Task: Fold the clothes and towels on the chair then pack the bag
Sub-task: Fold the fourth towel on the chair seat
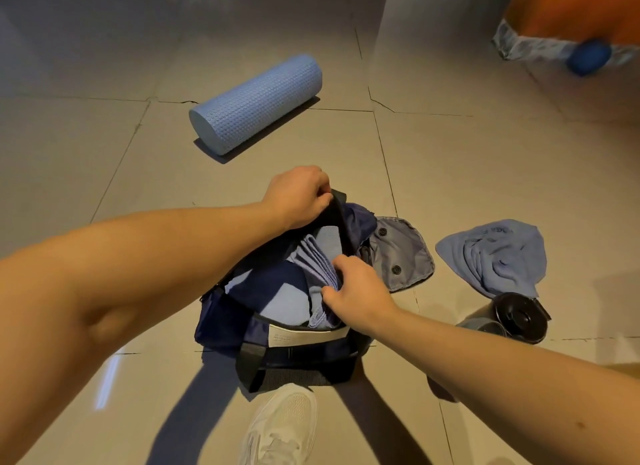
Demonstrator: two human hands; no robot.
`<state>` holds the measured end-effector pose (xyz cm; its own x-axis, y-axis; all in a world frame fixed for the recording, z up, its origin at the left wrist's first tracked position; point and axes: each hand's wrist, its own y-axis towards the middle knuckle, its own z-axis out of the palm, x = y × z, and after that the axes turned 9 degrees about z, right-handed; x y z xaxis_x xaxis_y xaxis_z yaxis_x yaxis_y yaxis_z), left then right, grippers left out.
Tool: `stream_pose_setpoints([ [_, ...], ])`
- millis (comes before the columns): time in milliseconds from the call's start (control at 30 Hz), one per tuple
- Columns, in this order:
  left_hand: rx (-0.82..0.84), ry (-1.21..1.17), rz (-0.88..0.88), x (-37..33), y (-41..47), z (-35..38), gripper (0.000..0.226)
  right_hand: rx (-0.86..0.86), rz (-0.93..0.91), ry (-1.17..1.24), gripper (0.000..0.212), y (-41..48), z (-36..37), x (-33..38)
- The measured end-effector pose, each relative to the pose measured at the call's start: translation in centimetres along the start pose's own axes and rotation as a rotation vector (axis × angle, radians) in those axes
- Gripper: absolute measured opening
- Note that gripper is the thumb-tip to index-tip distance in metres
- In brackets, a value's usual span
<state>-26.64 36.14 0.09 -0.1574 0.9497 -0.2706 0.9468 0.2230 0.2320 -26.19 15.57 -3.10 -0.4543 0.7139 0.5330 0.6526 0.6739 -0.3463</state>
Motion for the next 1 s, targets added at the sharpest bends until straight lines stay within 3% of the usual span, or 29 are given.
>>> stream_pose_setpoints([
  [200, -0.088, -0.018, 0.079, -0.9, -0.1, -0.3, 0.019, -0.089, 0.147, -0.096, 0.027, 1.4, -0.1, 1.0],
  [367, -0.008, 0.048, 0.149, -0.6, -0.7, 0.5, 0.018, -0.069, 0.292, -0.337, 0.043, 2.3, -0.1, 0.0],
  [500, -0.008, 0.079, 0.143, -1.1, -1.8, 1.2, 0.02, -0.018, 0.271, -0.388, 0.046, 2.4, 0.1, -0.1],
  [633, -0.046, 0.015, 0.238, -1.7, -6.0, 2.0, 0.028, 0.124, 0.17, -0.277, 0.05, 2.3, -0.3, -1.2],
  [733, 0.097, -0.072, 0.347, -2.5, -9.3, 3.0, 0.029, 0.241, 0.092, -0.264, 0.052, 2.0, -1.6, -2.4],
  [800, 0.229, -0.083, 0.433, -2.8, -10.4, 3.6, 0.035, 0.269, 0.041, -0.351, 0.064, 1.9, -2.4, -3.0],
  [900, 0.332, -0.072, 0.524, -3.1, -11.0, 4.0, 0.038, 0.174, 0.002, -0.464, 0.075, 2.1, -2.4, -3.4],
  [1000, 0.367, 0.106, 0.604, -2.7, -11.1, 4.2, 0.046, 0.02, 0.003, -0.585, 0.062, 2.0, -1.9, -3.1],
])
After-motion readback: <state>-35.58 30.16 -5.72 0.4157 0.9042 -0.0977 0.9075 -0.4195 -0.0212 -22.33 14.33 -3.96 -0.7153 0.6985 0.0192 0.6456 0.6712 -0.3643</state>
